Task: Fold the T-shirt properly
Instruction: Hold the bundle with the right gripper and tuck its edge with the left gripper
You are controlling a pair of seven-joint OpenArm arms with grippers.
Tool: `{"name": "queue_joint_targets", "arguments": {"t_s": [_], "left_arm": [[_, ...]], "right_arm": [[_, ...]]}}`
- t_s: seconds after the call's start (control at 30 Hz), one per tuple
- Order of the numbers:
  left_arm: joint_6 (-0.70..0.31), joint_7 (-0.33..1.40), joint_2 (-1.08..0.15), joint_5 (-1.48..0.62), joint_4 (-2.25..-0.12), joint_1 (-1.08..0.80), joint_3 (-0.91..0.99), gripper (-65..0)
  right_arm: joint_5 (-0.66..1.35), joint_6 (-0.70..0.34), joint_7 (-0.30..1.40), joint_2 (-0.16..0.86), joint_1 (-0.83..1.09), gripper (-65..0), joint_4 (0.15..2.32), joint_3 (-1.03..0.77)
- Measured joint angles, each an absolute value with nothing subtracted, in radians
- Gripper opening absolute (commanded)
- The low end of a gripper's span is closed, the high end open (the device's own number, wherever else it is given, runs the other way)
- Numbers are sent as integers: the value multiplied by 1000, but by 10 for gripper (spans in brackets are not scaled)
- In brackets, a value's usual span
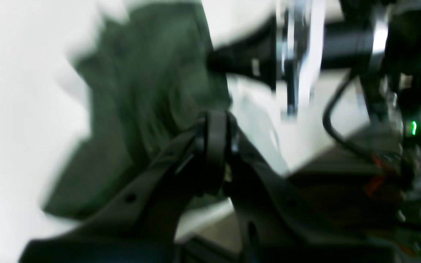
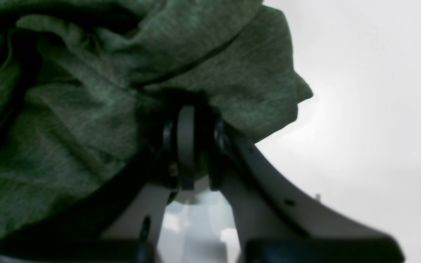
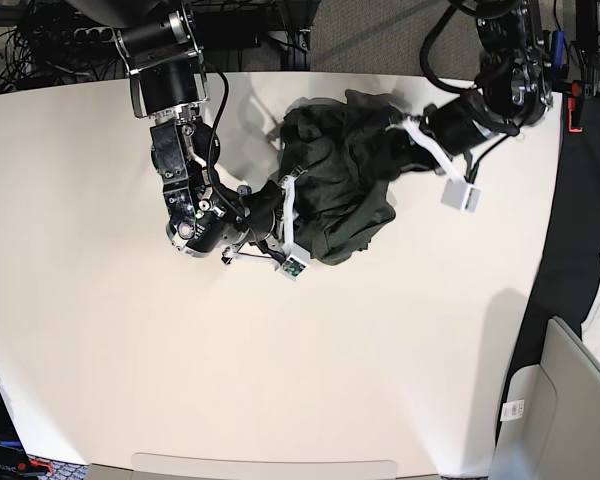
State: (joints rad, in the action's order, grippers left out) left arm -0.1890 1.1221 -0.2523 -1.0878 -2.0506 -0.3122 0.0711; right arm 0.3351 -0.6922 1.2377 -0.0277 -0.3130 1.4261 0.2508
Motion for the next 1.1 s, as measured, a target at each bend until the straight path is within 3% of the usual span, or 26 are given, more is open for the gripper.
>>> {"name": "queue_joint_targets", "arguments": {"t_s": [0.63,1.1], "left_arm": [[-187,1111,-218,-1130,-1995,-321,-94,-643],[-185,1065,-224,-770,-1912,-264,-117,-643]], "right_arm": [[332,-693,1237,-34,-313,-609,1425,251],[336,-693,1238,-34,-313,-609,1425,251]]}}
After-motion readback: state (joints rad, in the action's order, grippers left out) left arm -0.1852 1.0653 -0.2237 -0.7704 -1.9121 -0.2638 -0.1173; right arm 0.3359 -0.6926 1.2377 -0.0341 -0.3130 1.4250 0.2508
